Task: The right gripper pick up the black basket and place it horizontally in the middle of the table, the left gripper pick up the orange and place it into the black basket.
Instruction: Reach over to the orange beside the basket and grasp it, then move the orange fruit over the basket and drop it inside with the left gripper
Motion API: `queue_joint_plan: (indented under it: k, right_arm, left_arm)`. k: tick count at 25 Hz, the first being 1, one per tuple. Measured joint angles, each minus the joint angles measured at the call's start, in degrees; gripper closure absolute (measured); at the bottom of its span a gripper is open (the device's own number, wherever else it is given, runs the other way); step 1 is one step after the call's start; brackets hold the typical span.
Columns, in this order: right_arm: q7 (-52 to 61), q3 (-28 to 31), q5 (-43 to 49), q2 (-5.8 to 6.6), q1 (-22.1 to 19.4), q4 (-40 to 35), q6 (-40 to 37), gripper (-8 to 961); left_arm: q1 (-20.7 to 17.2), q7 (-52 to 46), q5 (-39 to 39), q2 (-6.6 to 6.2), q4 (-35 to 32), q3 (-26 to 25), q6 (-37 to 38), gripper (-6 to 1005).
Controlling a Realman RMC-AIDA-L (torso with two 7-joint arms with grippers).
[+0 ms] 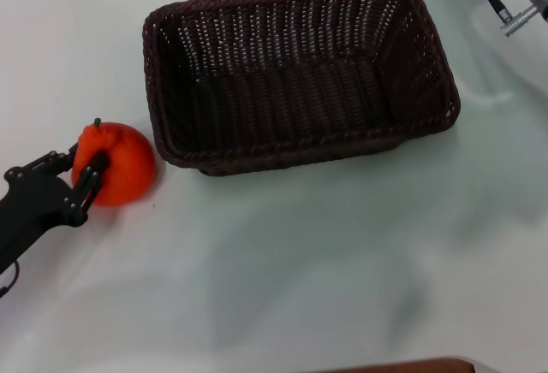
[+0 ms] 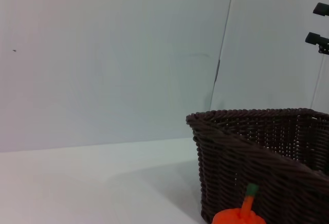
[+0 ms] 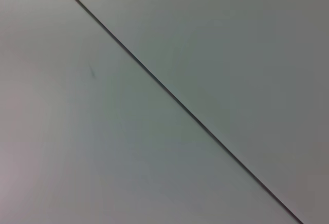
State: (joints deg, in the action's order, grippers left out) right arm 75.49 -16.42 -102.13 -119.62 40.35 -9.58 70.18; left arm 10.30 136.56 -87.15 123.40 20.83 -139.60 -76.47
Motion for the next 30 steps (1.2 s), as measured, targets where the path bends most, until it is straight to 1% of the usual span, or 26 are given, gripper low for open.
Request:
queue_joint_plan:
  k: [3,7,11,14,17,18,19,20,22,24,27,30]
  right_arm:
    - [-0.01,0.09,-0.05,0.0,-0.03,0.0,-0.03,189]
    - [-0.07,0.55,-0.08,0.0,0.14,0.0,-0.12,190]
    - [-0.51,0.99,-0.09,0.0,0.47,0.0,-0.15,191]
    - [-0.53,1.19,-0.09,0.0,0.56,0.0,-0.15,192]
    - [-0.54,1.58,-0.09,0.0,0.53,0.0,-0.15,192]
    - [-0.55,1.63,-0.09,0.01,0.51,0.0,-0.15,192]
    - [-0.55,1.65,-0.09,0.0,0.51,0.0,-0.14,192]
    - [-0.56,1.66,-0.09,0.01,0.51,0.0,-0.11,192]
    - [-0.56,1.66,-0.09,0.0,0.52,0.0,0.03,192]
    - [-0.57,1.66,-0.11,-0.02,0.56,0.13,0.17,192]
    - [-0.59,1.66,-0.13,-0.06,0.67,0.61,0.19,192]
    - [-0.57,1.66,-0.16,-0.08,0.69,1.03,0.37,191]
  left_arm:
    - [-0.02,0.02,0.08,0.0,0.0,-0.06,-0.23,727]
    - [0.02,0.02,0.14,-0.14,0.0,-0.13,-1.61,766]
    - [0.06,-0.35,0.28,-0.51,-0.01,-2.14,-4.53,789]
    - [-0.17,-0.49,0.3,-0.63,0.0,-6.16,-7.85,802]
    - [-0.4,-1.71,0.31,-0.69,-0.06,-12.38,-12.5,815]
    - [-0.39,-2.89,0.32,-0.77,-0.13,-15.99,-16.32,820]
    - [-0.24,-3.55,0.32,-0.77,-0.15,-17.61,-18.18,824]
    - [-0.24,-3.55,0.32,-0.77,-0.15,-17.61,-18.18,834]
    - [0.51,-5.87,0.32,-0.66,-0.12,-20.09,-20.95,853]
    - [1.92,-9.13,0.32,-0.61,-0.07,-21.3,-23.28,871]
    - [4.56,-11.88,0.32,-0.52,-0.23,-21.39,-26.09,897]
    - [8.18,-14.15,0.03,-0.05,-0.3,-20.07,-27.55,923]
